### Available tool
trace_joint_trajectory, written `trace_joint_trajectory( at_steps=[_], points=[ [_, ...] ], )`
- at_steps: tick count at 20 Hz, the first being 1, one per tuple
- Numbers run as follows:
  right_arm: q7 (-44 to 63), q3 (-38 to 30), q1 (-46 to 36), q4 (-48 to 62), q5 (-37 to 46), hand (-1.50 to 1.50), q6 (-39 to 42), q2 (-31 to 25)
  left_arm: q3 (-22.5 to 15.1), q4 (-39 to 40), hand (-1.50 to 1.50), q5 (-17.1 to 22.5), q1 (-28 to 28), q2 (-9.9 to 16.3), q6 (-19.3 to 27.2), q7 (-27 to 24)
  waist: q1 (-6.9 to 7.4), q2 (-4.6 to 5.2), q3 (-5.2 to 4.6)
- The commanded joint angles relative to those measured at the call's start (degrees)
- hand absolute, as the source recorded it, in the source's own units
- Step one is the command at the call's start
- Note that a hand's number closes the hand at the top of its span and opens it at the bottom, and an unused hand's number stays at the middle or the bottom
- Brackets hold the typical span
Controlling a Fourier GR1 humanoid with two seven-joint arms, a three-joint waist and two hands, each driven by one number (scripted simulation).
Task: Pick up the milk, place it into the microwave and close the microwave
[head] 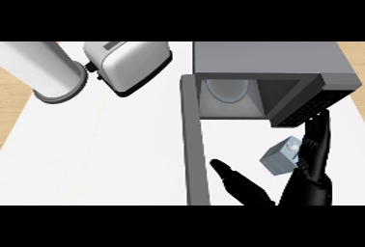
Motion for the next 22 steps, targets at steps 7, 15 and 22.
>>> trace_joint_trajectory(
  at_steps=[7,15,22],
  points=[
    [-9.7,-3.1,3.3,6.6,-10.1,-1.5,-6.8,-0.5,6.6,-3.6,-1.5,5.7,4.3,-1.0,-5.3,1.5,-0.02,0.03,0.02],
    [-29.1,-9.1,9.1,14.3,-30.8,-1.5,-10.7,-5.1,9.3,-1.1,-1.5,6.6,5.7,-2.0,-9.8,-0.8,-0.13,0.01,0.07],
    [-43.1,-12.9,13.8,21.1,-41.5,-1.5,-7.6,-2.1,10.4,-5.7,-1.5,8.0,6.8,-3.9,-9.2,2.6,-0.28,-0.01,0.08]
  ],
)
